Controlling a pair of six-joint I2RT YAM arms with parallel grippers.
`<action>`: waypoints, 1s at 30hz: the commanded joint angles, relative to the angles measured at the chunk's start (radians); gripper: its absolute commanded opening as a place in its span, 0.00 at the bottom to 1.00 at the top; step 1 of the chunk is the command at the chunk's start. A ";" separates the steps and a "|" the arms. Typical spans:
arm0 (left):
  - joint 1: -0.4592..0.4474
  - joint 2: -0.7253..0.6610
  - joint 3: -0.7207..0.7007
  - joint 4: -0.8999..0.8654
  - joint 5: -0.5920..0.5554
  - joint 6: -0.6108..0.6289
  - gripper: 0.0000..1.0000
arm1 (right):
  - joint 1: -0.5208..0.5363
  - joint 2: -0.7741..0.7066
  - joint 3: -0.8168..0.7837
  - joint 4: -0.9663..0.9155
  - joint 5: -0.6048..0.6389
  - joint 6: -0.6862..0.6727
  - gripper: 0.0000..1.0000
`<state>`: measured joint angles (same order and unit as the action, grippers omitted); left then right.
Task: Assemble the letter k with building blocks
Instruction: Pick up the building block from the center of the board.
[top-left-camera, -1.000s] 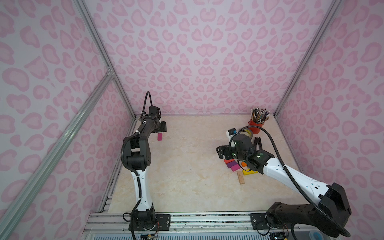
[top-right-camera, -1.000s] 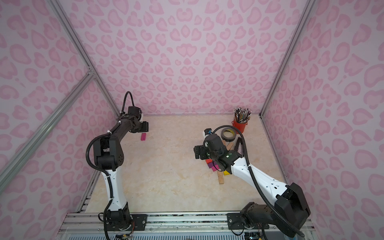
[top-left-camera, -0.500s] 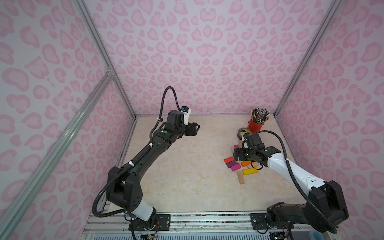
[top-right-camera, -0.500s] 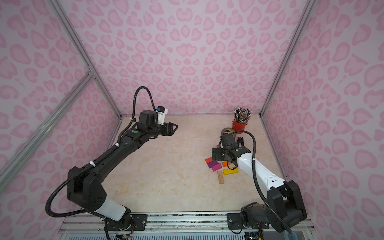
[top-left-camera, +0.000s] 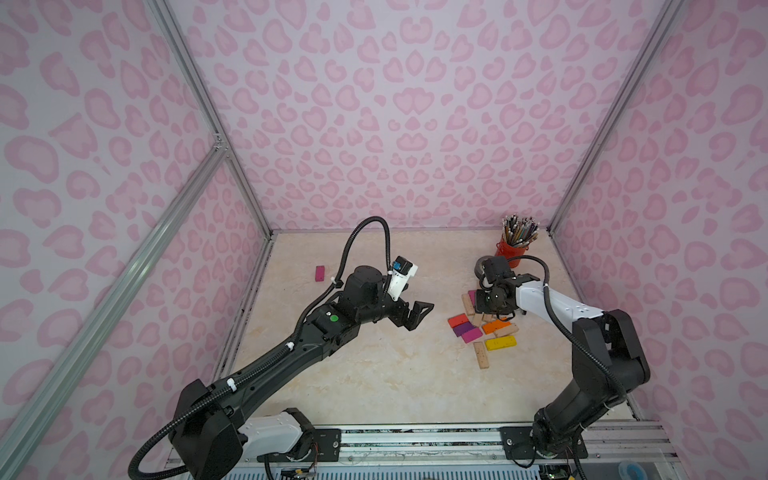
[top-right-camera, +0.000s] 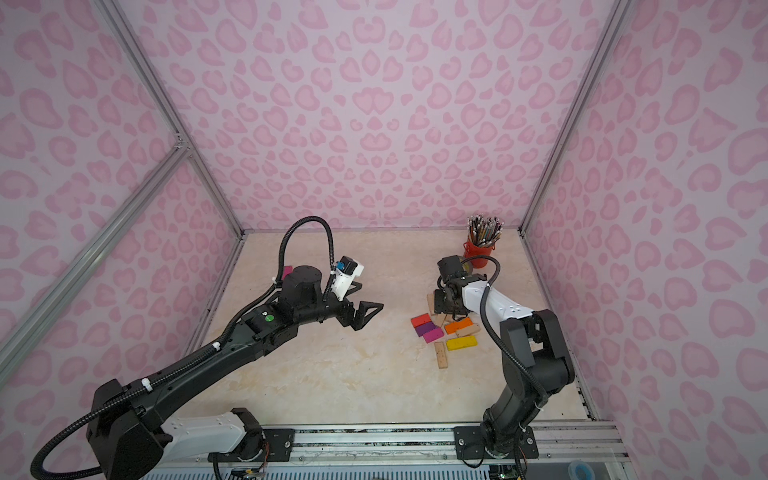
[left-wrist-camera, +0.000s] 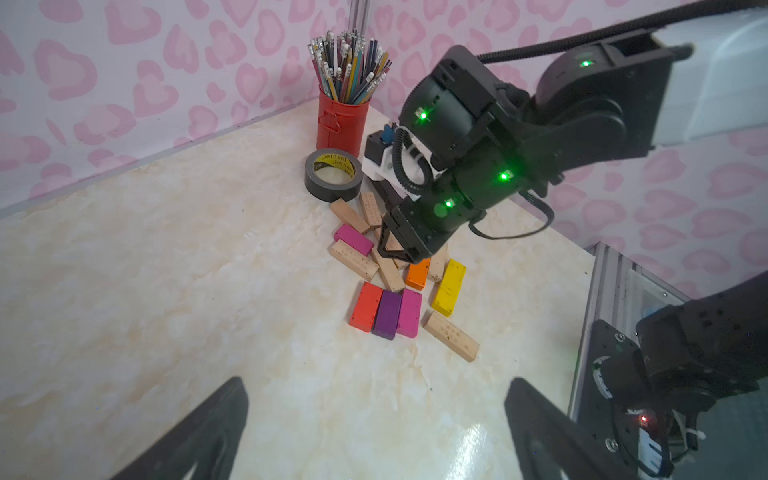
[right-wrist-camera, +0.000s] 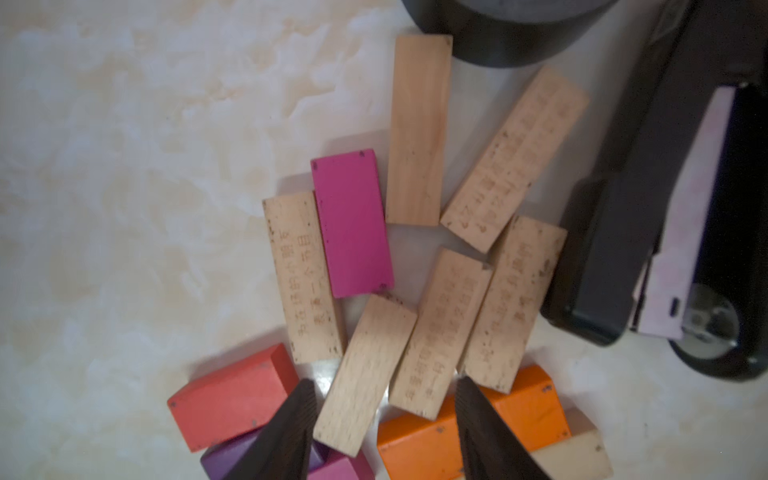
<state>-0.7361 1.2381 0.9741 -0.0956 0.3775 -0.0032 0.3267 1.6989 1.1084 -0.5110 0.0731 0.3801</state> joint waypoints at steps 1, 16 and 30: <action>-0.002 -0.029 -0.032 0.037 0.043 0.023 1.00 | -0.003 0.068 0.050 0.021 -0.001 -0.011 0.54; 0.003 -0.083 -0.083 0.051 0.000 0.045 1.00 | -0.018 0.237 0.149 0.045 0.022 0.003 0.43; 0.010 -0.080 -0.082 0.048 -0.005 0.037 1.00 | -0.032 0.255 0.137 0.057 -0.018 0.006 0.41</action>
<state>-0.7273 1.1576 0.8886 -0.0826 0.3733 0.0273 0.2943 1.9385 1.2507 -0.4397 0.0956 0.3824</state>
